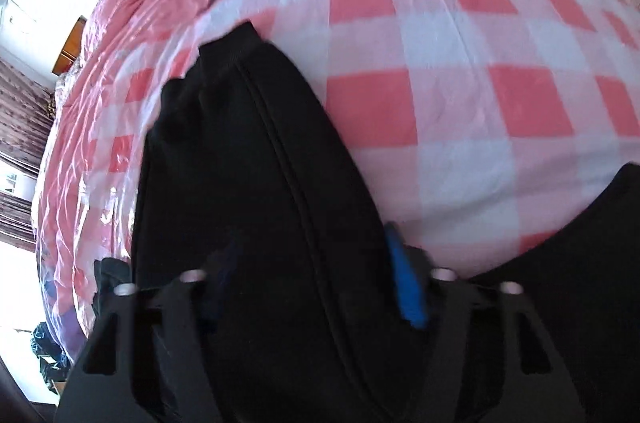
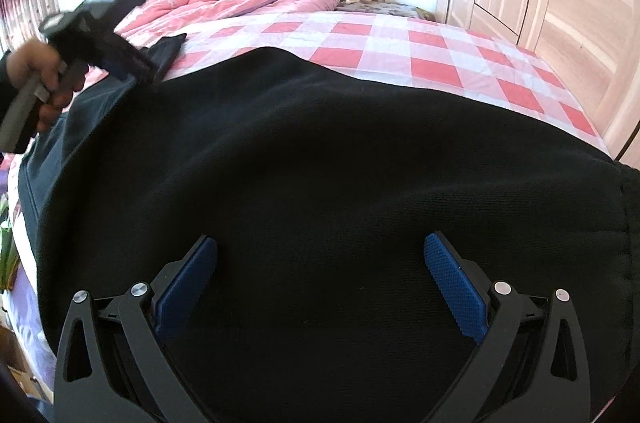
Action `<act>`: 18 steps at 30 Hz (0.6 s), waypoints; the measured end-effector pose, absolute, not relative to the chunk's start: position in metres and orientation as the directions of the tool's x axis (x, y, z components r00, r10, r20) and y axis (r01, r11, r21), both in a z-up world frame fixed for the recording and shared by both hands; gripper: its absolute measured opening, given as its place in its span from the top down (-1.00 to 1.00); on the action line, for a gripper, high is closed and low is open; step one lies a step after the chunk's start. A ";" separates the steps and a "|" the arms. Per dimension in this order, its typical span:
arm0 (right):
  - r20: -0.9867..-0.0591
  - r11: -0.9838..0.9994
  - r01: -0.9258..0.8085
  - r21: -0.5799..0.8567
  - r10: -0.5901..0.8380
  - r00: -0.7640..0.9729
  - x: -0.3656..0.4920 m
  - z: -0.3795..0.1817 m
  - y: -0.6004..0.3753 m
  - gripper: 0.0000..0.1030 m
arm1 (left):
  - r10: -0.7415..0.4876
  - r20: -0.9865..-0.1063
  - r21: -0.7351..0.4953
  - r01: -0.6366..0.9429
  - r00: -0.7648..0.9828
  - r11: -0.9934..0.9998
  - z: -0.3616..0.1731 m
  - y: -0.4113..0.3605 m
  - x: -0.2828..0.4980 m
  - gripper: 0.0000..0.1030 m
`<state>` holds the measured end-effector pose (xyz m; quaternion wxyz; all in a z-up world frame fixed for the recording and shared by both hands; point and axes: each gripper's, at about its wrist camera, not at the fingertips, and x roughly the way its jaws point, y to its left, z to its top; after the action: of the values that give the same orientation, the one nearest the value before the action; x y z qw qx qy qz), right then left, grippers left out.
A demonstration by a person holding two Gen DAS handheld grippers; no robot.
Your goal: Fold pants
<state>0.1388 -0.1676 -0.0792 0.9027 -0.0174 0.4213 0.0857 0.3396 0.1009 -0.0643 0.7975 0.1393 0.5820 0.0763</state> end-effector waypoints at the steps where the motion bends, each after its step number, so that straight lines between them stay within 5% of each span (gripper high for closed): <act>1: -0.761 0.984 -0.169 0.050 0.147 0.632 0.139 -0.079 -0.169 -0.92 | 0.264 -0.913 0.291 0.040 0.312 0.956 -0.064 0.104 0.337 0.39; 2: -0.759 0.984 -0.169 0.055 0.151 0.633 0.139 -0.079 -0.169 -0.92 | 0.261 -0.914 0.286 0.035 0.310 0.958 -0.063 0.106 0.335 0.73; 3: -0.758 0.984 -0.170 0.057 0.153 0.633 0.139 -0.079 -0.169 -0.92 | 0.267 -0.903 0.292 0.026 0.337 0.956 -0.059 0.108 0.330 0.78; 11: -0.756 0.983 -0.171 0.060 0.156 0.636 0.139 -0.079 -0.169 -0.92 | 0.272 -0.720 0.209 -0.175 0.639 0.962 0.017 0.175 0.212 0.81; 18: -0.755 0.984 -0.170 0.055 0.152 0.638 0.138 -0.079 -0.170 -0.92 | 0.229 -0.776 0.048 -0.308 0.587 0.950 -0.027 0.268 0.106 0.75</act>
<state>0.1383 -0.1698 -0.0790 0.9048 -0.0106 0.4163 0.0889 0.1061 0.2680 -0.0269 0.8896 -0.0460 0.4286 0.1510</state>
